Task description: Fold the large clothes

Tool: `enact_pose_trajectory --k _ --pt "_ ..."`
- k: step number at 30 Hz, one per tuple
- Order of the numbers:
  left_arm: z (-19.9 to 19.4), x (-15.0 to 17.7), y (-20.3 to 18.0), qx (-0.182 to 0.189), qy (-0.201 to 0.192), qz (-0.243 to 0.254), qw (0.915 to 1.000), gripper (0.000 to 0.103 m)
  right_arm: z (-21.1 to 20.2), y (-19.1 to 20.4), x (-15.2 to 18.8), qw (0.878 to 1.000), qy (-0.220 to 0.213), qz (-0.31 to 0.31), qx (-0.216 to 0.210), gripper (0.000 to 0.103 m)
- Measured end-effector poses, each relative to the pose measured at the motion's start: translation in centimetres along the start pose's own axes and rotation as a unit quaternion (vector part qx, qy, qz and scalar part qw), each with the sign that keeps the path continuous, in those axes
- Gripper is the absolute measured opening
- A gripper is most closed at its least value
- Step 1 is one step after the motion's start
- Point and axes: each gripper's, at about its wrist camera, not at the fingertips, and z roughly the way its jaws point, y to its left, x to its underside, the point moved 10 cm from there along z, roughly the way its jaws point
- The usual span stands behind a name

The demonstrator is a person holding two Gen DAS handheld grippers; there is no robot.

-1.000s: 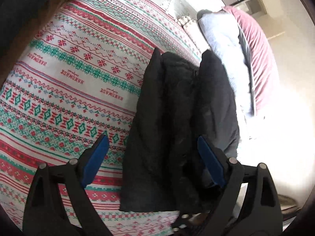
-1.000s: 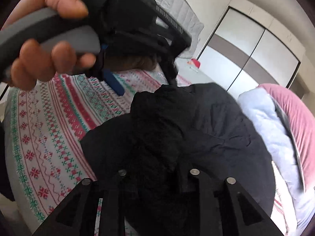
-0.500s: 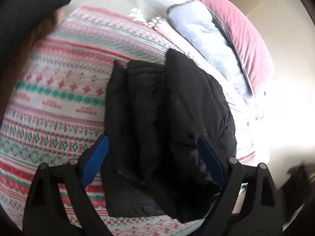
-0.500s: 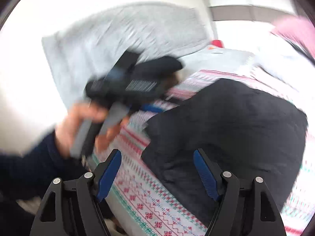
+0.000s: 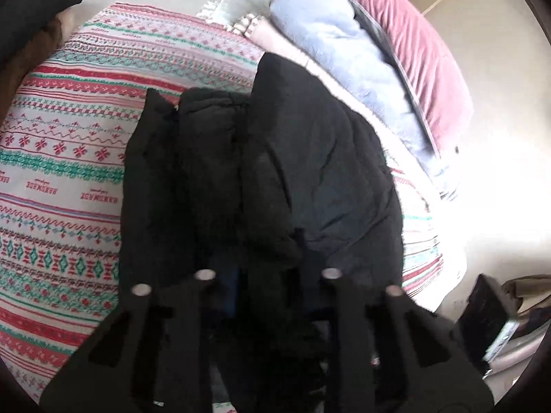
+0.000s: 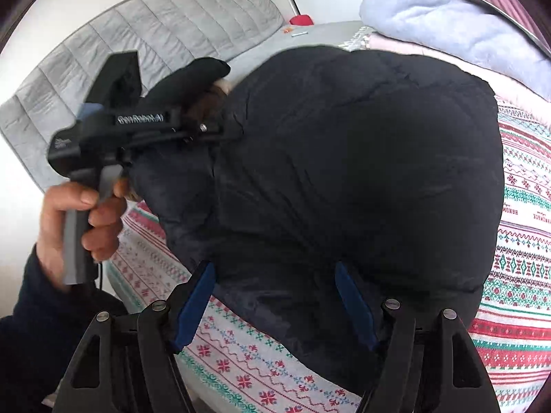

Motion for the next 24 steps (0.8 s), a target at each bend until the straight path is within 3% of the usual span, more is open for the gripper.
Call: enact_pose_trajectory --k 2,6,9,14,16,20,24 --pt "-1.0 -0.3 -0.9 0.015 -0.018 0.007 0.9997 0.014 0.0 0.3 -0.3 1.000 -0.004 0.012 -0.007 0.073" --pt "-4.3 -0.1 -4.3 0.025 -0.067 0.071 0.9949 0.012 -0.2 0.2 -1.1 0.999 -0.020 0.032 -0.021 0.073" --pt "-6.3 1.1 -4.8 -0.012 -0.085 0.111 0.9902 0.011 -0.4 0.6 -1.2 0.999 -0.025 0.030 -0.029 0.073" --pt "-4.5 4.2 0.3 -0.121 -0.053 0.110 0.9851 0.012 0.6 0.9 -0.7 0.998 -0.010 0.034 -0.043 0.073" --pt "-2.5 5.1 2.8 -0.142 -0.030 0.096 0.9848 0.013 1.1 0.7 -0.4 0.997 -0.006 0.046 -0.056 0.073" --pt "-1.0 5.8 4.0 -0.154 -0.017 0.099 0.9829 0.014 2.0 0.6 -0.1 0.995 0.006 0.066 -0.072 0.073" --pt "-0.2 6.3 4.1 -0.146 0.001 0.086 0.9855 0.017 3.8 0.3 0.0 0.999 0.032 0.028 -0.013 0.073"
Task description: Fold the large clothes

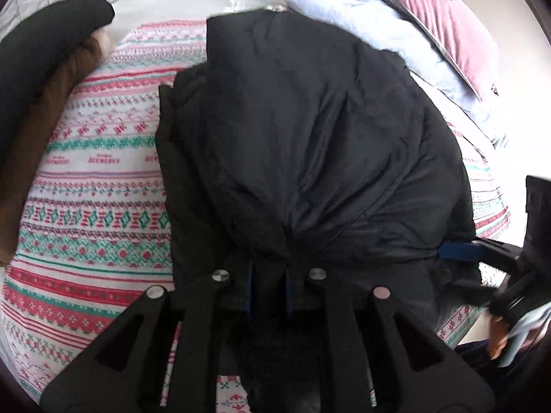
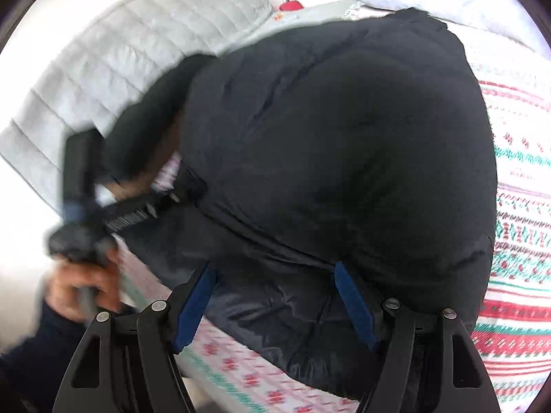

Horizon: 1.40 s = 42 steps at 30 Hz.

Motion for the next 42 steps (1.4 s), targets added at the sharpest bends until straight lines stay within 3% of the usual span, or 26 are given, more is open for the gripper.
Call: enact_pose_trajectory --k 4,7,9,11,14,19,22,23,26,30,33,36,42 --pt "0.6 0.2 -0.3 -0.017 0.009 0.001 0.9998 0.026 1.6 0.6 0.4 0.993 0.011 -0.067 0.096 0.073" --pt "-0.5 -0.2 -0.1 0.011 0.016 -0.036 0.9992 0.028 2.9 1.2 0.9 0.985 0.021 -0.097 0.143 0.075" --pt "-2.1 -1.1 0.5 0.024 -0.001 -0.060 0.9979 0.028 3.6 1.6 0.7 0.982 0.024 -0.104 0.153 0.075" --pt "-4.0 -2.5 0.9 0.013 -0.036 -0.059 0.9976 0.028 4.0 1.8 0.6 0.982 0.026 -0.106 0.156 0.075" --pt "-7.0 -4.7 -1.1 0.001 -0.099 -0.005 0.9951 0.033 4.5 2.1 0.4 0.980 0.030 -0.110 0.161 0.076" --pt "-8.7 -6.2 -5.9 0.015 -0.146 0.067 0.9869 0.045 4.9 2.2 0.6 0.978 0.034 -0.110 0.174 0.076" --pt "-5.6 -6.1 -6.5 0.007 -0.107 0.072 0.9916 0.048 5.3 2.5 0.4 0.979 0.037 -0.098 0.173 0.076" --pt "-3.6 -6.2 -5.2 -0.013 -0.083 0.053 0.9951 0.048 6.0 3.2 -0.2 0.980 0.037 -0.096 0.171 0.076" --pt "-0.6 -6.1 -1.2 -0.050 -0.065 -0.005 0.9966 0.048 5.3 3.5 -0.7 0.983 0.035 -0.089 0.154 0.076" --pt "1.6 -4.8 1.3 -0.050 -0.041 -0.032 0.9974 0.050 2.6 4.3 -2.2 0.996 0.038 -0.045 0.065 0.076" --pt "2.2 -4.2 2.1 -0.051 -0.039 -0.038 0.9973 0.058 -1.8 3.1 -6.3 0.999 -0.022 -0.002 0.029 0.076" --pt "2.6 -3.8 2.4 -0.049 -0.038 -0.041 0.9972 0.066 -4.0 0.2 -10.9 0.997 -0.059 0.032 0.037 0.076" --pt "3.2 -4.0 2.7 -0.058 -0.037 -0.034 0.9970 0.068 -0.3 -6.7 -17.4 0.992 -0.041 0.091 0.082 0.076"
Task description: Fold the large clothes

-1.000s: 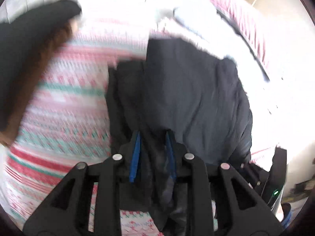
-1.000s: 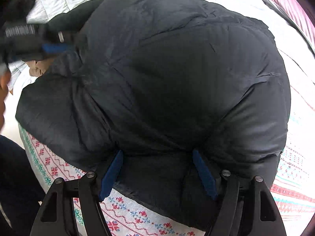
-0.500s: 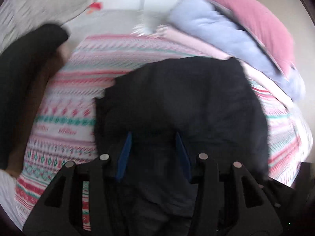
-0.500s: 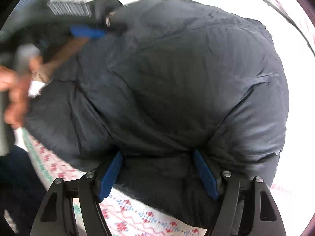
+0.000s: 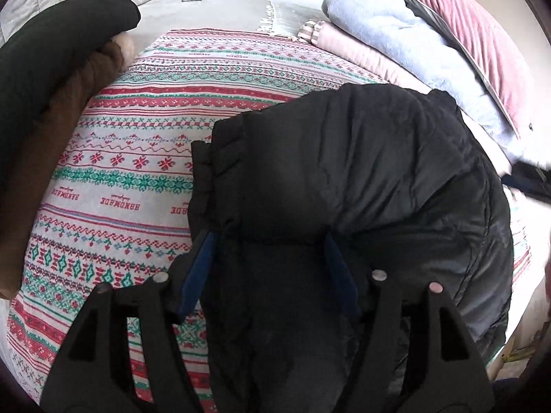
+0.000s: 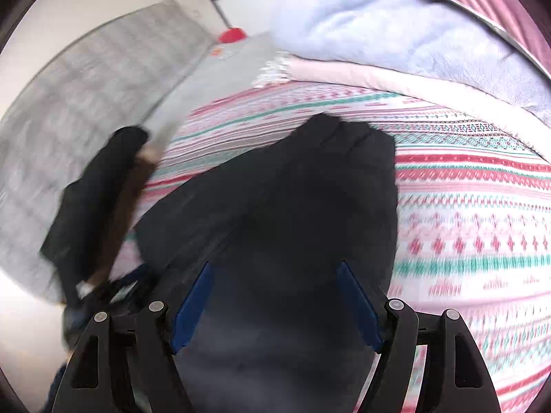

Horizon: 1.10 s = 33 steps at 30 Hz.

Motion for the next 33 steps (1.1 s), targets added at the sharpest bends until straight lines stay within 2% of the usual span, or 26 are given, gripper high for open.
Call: enact_pose_trajectory --k 3,5,8,12,16,21,24,28,33 --pt "0.3 -0.3 -0.1 -0.025 -0.005 0.022 0.9994 0.069 4.4 -1.9 -1.5 0.999 0.029 0.001 0.019 0.076" --pt "0.6 -0.3 -0.3 -0.041 -0.008 0.040 0.9984 0.069 7.4 -3.2 -1.2 0.998 0.054 -0.003 0.035 0.076" --pt "1.2 -0.3 -0.5 -0.045 -0.008 0.045 0.9979 0.069 10.8 -4.1 -0.5 0.996 0.085 0.012 0.030 0.083" --pt "1.8 -0.6 -0.5 -0.042 -0.007 0.050 0.9978 0.069 13.3 -5.6 -0.7 0.994 0.104 0.032 0.011 0.089" --pt "2.4 -0.7 -0.7 -0.051 -0.003 0.063 0.9967 0.069 14.6 -4.9 -0.8 0.993 0.109 0.001 0.034 0.091" --pt "2.9 -0.9 -0.9 -0.052 0.006 0.067 0.9964 0.069 15.0 -4.1 -1.0 0.994 0.104 -0.003 0.040 0.091" --pt "2.8 -1.1 -0.8 -0.051 0.012 0.070 0.9961 0.070 14.1 -4.2 -0.9 0.996 0.085 0.000 0.038 0.091" --pt "2.0 -1.6 -0.5 -0.043 0.019 0.071 0.9964 0.072 10.9 -4.6 -0.7 0.997 0.049 0.014 0.057 0.091" --pt "-1.2 -2.4 0.6 -0.052 0.001 0.070 0.9962 0.072 4.7 -2.0 -0.8 1.000 -0.016 0.011 0.015 0.091"
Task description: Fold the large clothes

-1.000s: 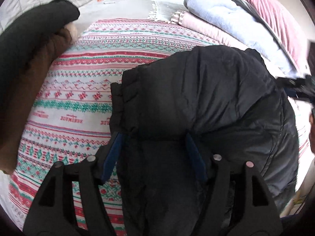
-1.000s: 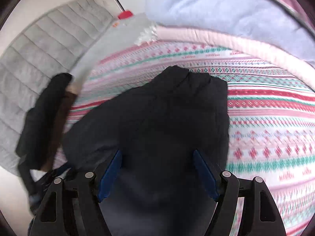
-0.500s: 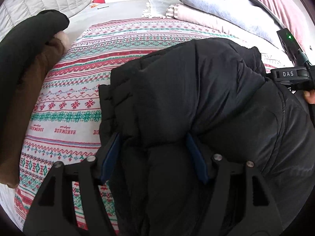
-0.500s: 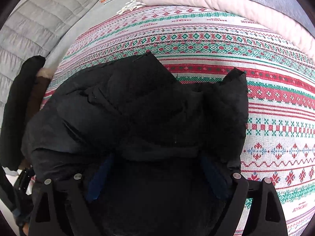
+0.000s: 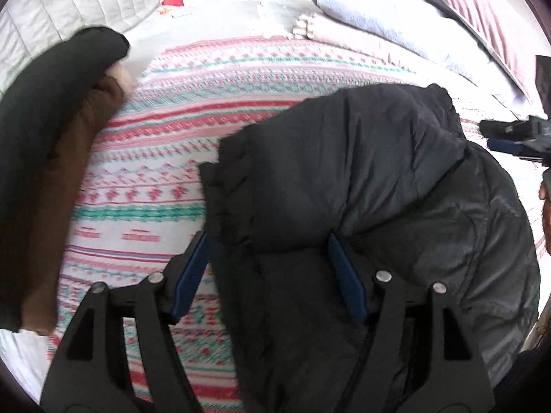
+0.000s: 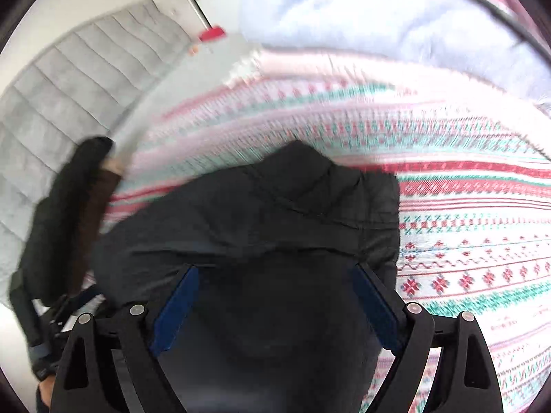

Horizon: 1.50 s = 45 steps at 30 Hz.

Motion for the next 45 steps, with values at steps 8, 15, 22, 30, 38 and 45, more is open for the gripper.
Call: enact_pose_trajectory --k 8,15,22,30,38,45 --pt "-2.9 1.5 1.7 0.042 -0.002 -0.023 0.9989 0.072 -3.6 -2.1 5.4 0.997 0.022 0.050 -0.050 0.091" --pt "-2.7 4.3 1.4 0.089 0.016 -0.034 0.9953 0.076 -5.6 -2.6 8.2 0.989 0.039 0.086 -0.109 0.091" --pt "-2.2 6.0 1.2 0.145 0.048 -0.082 0.9848 0.083 -6.5 -3.4 10.9 0.980 0.047 0.133 -0.138 0.091" --pt "-1.5 7.0 0.8 0.170 0.055 -0.121 0.9764 0.085 -4.7 -4.3 14.0 0.975 0.087 0.148 -0.138 0.091" --pt "-0.7 7.5 0.2 0.211 0.076 -0.159 0.9614 0.087 -4.1 -3.6 14.4 0.966 0.097 0.169 -0.172 0.092" --pt "-0.4 7.3 -0.4 0.222 0.078 -0.172 0.9565 0.088 -3.3 -3.2 14.4 0.962 0.099 0.181 -0.182 0.093"
